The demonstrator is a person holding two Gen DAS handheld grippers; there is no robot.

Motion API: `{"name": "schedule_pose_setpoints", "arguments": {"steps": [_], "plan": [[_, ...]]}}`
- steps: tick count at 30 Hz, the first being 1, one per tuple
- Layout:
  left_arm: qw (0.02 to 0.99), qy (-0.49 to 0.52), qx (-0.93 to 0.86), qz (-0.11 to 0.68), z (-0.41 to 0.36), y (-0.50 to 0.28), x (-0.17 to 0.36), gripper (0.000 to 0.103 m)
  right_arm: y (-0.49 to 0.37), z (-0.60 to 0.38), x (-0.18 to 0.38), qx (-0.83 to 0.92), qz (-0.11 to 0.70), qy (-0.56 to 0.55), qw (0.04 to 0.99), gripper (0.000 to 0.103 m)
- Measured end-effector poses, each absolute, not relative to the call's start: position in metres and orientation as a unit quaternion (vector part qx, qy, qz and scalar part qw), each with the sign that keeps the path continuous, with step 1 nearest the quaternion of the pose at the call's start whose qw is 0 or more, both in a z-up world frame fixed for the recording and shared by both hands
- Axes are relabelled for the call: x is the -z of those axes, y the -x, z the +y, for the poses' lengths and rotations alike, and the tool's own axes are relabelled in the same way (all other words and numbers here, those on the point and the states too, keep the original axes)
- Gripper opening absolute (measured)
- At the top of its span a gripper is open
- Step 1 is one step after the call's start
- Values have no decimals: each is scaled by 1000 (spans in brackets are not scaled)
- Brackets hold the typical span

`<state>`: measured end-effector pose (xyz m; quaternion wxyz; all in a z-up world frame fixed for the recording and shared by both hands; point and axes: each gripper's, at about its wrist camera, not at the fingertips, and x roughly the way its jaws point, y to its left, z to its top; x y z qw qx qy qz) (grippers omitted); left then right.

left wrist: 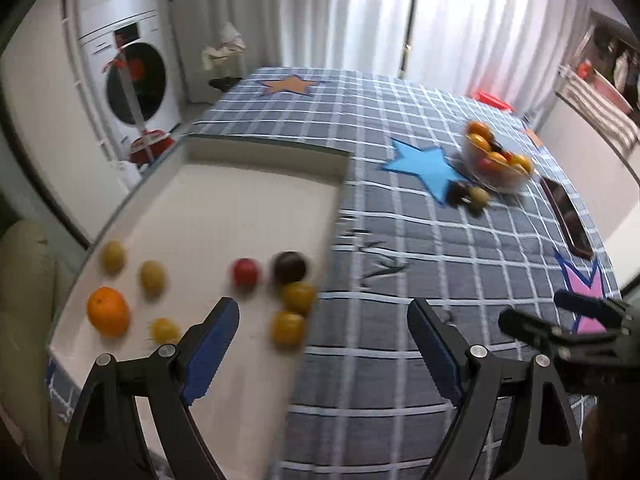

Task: Organize fruits
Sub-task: 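Move both tools back toward the dark plum and small yellow fruit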

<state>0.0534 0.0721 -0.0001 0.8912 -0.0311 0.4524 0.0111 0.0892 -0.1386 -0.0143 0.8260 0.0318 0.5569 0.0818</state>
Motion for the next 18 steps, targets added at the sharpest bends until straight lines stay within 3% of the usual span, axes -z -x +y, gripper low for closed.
{"name": "schedule_pose_setpoints", "arguments": {"steps": [18], "plan": [[873,-4,-5,488,25,-95,21,87,-154,-154,28,-63,521,-30,850,102]]}}
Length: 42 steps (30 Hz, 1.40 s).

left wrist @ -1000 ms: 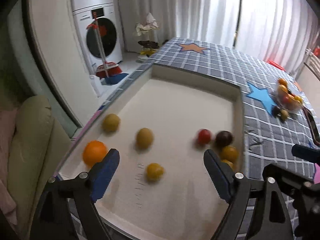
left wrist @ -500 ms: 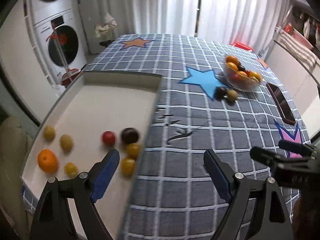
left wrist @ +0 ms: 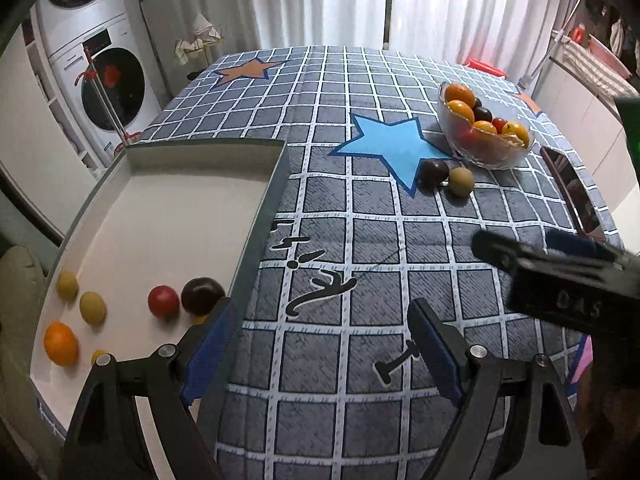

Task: Organize fruits
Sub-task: 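Move both tools back toward the dark plum and small yellow fruit, then grasp the small yellow fruit with the right tool while the left tool grasps the dark plum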

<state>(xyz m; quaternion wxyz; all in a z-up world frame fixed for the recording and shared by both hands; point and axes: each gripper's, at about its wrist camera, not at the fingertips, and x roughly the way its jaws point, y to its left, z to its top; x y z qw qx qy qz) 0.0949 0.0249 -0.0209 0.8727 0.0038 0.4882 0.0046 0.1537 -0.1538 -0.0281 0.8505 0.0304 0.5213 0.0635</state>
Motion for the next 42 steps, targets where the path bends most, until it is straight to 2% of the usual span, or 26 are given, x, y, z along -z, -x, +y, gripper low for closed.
{"name": "schedule_pose_setpoints", "arguments": {"steps": [2,6,12,14,16,34,35,36,38,41,42], "plan": [[872,-6,-7,489,24,-98,24,87,-161,-150,30,-64,517,-28,853,100],[872,-8,-9,489,22,-105,27,87,-175,-145,37,-58,510,-20,858,72],[875,-6,-11,484,20,-115,28,87,-187,-138,40,-65,496,-13,866,62],[875,-11,-10,483,17,-119,29,87,-190,-137,40,-71,491,-11,868,49],[876,-16,-9,482,14,-123,29,87,-191,-139,40,-79,490,-20,868,28],[882,-44,30,468,-51,-200,37,87,-128,-224,34,-43,488,-70,869,28],[882,-43,30,468,-52,-202,38,84,-128,-224,33,-43,488,-70,869,28],[882,-45,29,469,-55,-205,40,71,-124,-227,32,-44,488,-70,869,28],[880,-40,33,472,-56,-208,42,67,-121,-228,32,-45,488,-71,869,28],[879,-30,42,475,-57,-209,42,49,-116,-229,31,-46,488,-69,869,28],[878,-29,45,475,-58,-209,42,40,-114,-228,31,-47,488,-68,869,28]]}}
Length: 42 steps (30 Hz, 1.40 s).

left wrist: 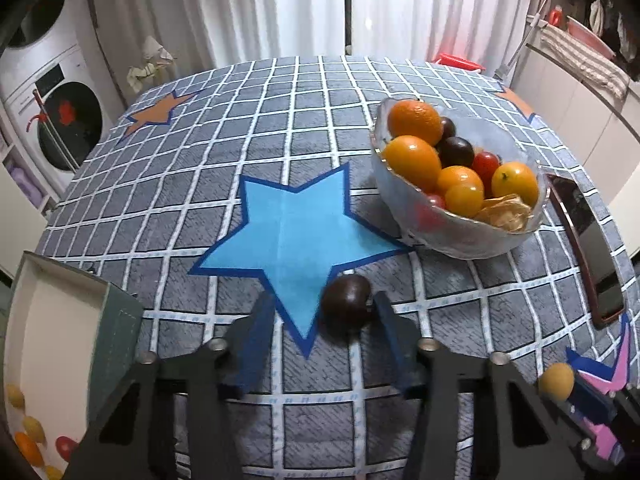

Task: Organize fruits
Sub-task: 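Grasp the small yellow fruit with the right tool while the left tool grasps the dark plum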

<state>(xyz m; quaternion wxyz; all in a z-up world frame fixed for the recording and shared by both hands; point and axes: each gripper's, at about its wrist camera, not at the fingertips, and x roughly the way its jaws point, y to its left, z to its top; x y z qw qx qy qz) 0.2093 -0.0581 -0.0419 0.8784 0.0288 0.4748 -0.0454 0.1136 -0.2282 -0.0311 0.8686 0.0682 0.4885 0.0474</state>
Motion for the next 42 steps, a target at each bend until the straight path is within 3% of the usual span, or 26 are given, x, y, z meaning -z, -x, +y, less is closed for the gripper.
{"name": "schedule_pose_setpoints", "arguments": {"steps": [3,18,26,28,29,30,42], "plan": [[879,-37,54,472,-64,-201,41,26,-105,-227,30,-50,489,-67,868,28],[882,-13,40,470,-31,-76,40,26,-29,-227,27,-53,483,-50,872,28],[885,-41,35,462,-36,-93,28,27,-19,-228,27,-51,475,-48,877,32],[888,-55,35,455,-43,-112,23,48,-19,-228,27,-50,473,-50,878,32],[892,-55,30,448,-44,-122,21,76,-19,-229,27,-50,472,-50,879,32],[900,-52,24,433,-45,-130,18,80,-19,-229,27,-51,471,-50,879,32],[890,-57,21,452,-62,-200,44,77,-18,-233,27,-61,471,-62,878,32]]}}
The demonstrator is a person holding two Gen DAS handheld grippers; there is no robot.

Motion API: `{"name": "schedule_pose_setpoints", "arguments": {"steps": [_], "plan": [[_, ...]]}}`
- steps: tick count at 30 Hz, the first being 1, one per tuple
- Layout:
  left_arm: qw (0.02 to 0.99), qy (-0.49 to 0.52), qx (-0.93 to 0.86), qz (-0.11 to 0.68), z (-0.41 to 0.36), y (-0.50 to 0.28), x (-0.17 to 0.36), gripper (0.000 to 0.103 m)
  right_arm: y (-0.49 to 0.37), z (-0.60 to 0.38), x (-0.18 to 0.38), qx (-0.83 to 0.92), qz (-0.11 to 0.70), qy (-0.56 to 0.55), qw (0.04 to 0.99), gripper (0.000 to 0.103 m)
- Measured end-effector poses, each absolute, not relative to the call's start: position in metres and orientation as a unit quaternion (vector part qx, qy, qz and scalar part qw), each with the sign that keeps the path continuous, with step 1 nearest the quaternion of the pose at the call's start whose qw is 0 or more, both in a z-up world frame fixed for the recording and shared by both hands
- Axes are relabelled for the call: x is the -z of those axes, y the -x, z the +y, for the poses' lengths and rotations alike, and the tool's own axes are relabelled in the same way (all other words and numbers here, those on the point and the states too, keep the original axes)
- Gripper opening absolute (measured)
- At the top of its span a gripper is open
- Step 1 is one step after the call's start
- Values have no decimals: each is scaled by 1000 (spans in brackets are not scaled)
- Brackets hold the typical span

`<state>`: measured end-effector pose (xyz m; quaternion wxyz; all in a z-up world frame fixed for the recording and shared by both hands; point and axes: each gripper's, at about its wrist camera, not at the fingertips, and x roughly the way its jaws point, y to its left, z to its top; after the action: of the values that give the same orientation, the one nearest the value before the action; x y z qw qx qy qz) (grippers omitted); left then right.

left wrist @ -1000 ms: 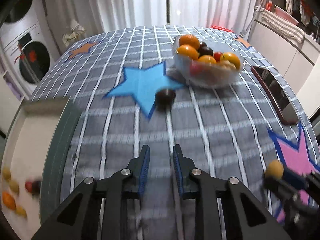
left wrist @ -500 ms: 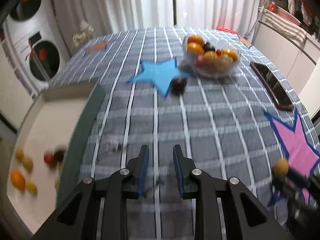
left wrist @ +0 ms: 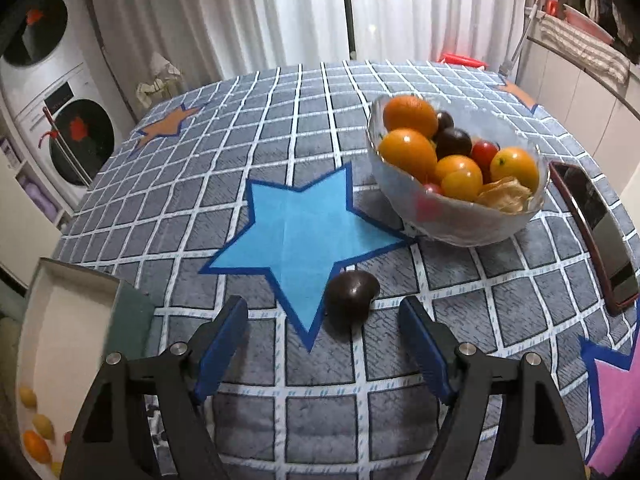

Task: Organize fruits
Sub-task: 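Grasp the small yellow fruit with the right tool while the left tool grasps the dark plum, then carry the dark plum and small yellow fruit over the white tray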

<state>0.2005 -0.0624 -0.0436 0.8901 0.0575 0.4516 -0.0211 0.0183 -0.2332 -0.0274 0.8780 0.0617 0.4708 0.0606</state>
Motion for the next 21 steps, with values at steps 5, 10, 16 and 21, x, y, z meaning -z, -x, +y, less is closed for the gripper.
{"name": "schedule_pose_setpoints", "arguments": {"steps": [5,10,16,21], "plan": [[886,-48,49,458,-69,-202,41,38,-21,-233,27,-62,472,-62,877,61],[888,-62,59,451,-78,-188,41,29,-25,-233,28,-46,468,-57,881,54],[881,-23,78,466,-55,-143,40,26,-27,-236,29,-51,471,-75,878,28],[880,0,69,470,-37,-90,39,26,-17,-247,29,-54,474,-107,872,28]]}}
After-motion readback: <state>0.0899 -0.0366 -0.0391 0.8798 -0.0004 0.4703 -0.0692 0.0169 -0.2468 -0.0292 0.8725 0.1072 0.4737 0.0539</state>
